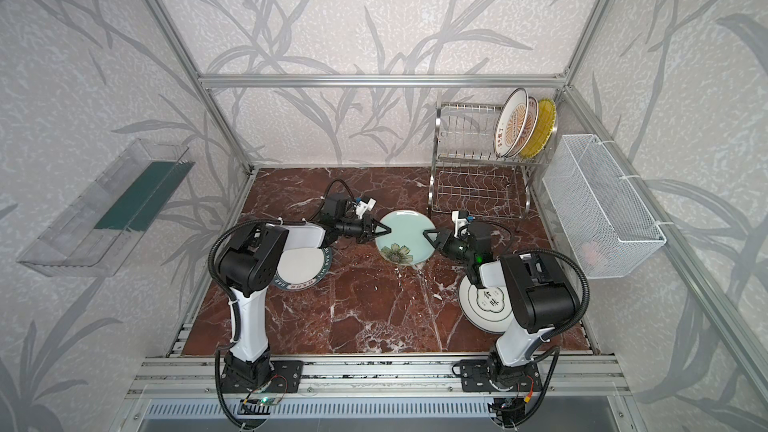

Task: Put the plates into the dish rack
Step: 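Close the right gripper on the plate rim and tilt the plate up with both grippers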

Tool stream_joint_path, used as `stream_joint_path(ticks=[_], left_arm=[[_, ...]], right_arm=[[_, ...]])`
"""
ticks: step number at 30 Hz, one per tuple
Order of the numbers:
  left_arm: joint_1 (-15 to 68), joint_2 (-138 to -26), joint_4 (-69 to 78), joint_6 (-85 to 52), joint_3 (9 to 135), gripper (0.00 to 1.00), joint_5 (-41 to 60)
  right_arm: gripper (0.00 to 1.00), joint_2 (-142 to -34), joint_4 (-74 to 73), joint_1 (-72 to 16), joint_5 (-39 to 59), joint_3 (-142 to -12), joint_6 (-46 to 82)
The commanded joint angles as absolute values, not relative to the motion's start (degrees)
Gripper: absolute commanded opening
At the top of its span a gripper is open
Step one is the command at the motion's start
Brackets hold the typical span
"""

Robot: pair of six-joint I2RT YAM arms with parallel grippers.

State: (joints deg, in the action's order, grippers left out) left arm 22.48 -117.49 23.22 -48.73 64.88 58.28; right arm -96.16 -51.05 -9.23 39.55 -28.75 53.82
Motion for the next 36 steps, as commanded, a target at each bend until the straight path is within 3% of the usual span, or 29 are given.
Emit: stream_joint_path(ticks=[1, 14, 28, 36], left_arm=[[23.18, -112.86, 29.57, -50.65, 64.92, 0.00, 60.42], [23.15, -111.88, 33.76, -52.83, 63.99, 0.00, 59.94], [23.15, -110.34, 35.68, -53.44, 63.11, 0.00, 60.69], [23.37, -110.63, 39.72, -55.95, 62.68, 0.00, 61.39]], right_arm=[[0.40, -93.36, -51.17, -9.93, 41.36, -29.38, 52.01], [0.49, -87.98, -39.95, -9.86, 36.24, -29.18, 47.80], [0.53, -89.13, -42.01, -9.84, 36.51, -29.16, 49.84], [0.53, -92.35, -51.53, -9.84, 39.61, -29.57, 54.81]])
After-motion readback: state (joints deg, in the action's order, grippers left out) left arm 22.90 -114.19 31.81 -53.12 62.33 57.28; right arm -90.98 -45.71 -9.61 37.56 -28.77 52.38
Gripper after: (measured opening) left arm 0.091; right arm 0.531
